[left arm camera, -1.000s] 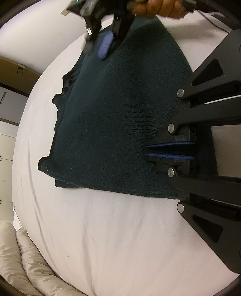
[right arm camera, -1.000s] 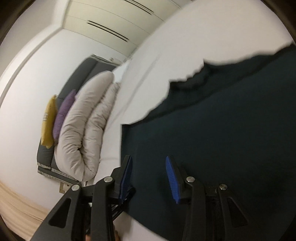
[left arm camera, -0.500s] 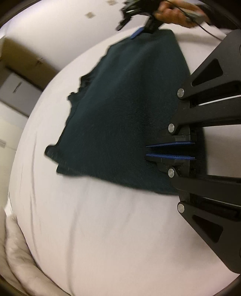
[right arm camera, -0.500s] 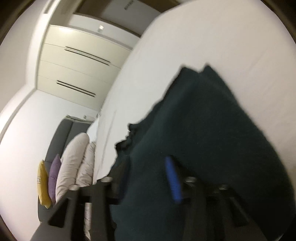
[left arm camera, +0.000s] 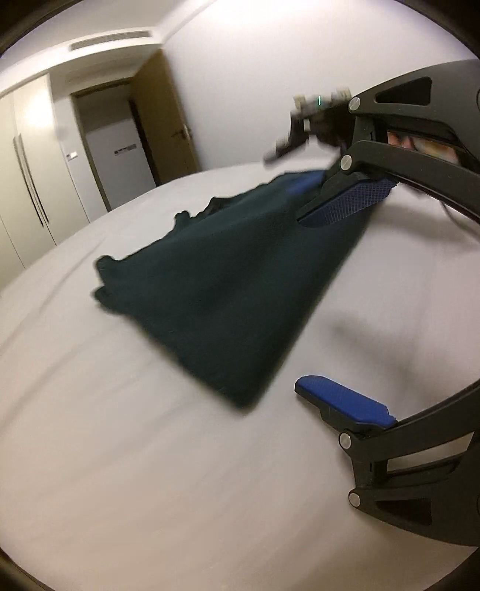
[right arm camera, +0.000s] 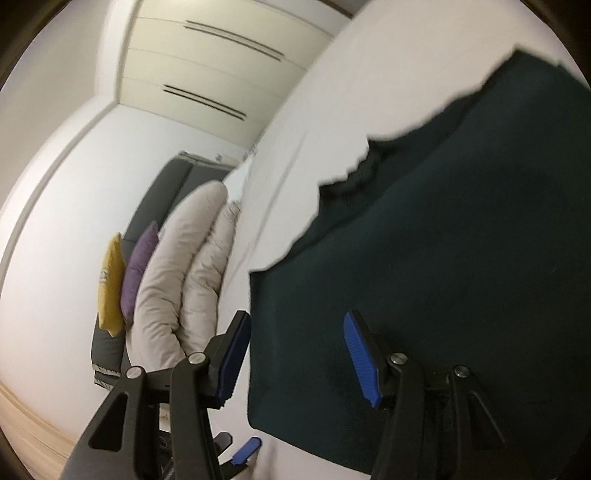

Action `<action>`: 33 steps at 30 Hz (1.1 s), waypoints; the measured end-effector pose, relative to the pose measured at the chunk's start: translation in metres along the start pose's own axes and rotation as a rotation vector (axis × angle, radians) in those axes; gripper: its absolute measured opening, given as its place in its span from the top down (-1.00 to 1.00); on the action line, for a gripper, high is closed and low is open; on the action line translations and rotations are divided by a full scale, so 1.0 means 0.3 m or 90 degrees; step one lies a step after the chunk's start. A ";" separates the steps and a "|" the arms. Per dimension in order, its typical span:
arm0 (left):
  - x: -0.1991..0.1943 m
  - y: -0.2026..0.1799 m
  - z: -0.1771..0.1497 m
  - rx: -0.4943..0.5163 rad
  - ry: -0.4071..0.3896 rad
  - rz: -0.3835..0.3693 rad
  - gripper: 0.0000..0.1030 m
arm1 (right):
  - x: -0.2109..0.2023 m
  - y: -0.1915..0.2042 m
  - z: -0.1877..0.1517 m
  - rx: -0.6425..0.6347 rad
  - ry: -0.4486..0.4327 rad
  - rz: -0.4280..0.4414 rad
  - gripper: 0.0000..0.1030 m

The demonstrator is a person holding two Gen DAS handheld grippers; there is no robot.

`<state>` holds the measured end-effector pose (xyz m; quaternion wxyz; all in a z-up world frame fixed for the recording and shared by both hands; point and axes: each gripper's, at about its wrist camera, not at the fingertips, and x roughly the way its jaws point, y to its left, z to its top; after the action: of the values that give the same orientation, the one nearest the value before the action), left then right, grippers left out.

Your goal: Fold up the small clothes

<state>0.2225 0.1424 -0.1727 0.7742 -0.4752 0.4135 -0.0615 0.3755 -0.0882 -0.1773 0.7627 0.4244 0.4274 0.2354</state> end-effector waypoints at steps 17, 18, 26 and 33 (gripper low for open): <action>0.121 0.081 0.115 -0.153 -0.046 -0.136 -0.09 | -0.018 -0.007 0.018 0.021 0.002 0.047 -0.12; 0.120 0.094 0.118 -0.155 -0.053 -0.141 0.05 | -0.009 0.004 0.023 0.017 0.004 0.043 -0.12; 0.124 0.069 0.120 -0.063 -0.103 -0.078 0.24 | 0.065 0.036 0.053 0.011 0.024 0.012 -0.12; 0.186 0.044 0.176 -0.044 -0.079 -0.050 0.77 | 0.157 -0.028 0.078 0.030 0.064 -0.064 0.46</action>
<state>0.2918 0.1586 -0.2047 0.7785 -0.5204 0.3475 -0.0480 0.4200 -0.0691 -0.1992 0.7411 0.4080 0.4912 0.2075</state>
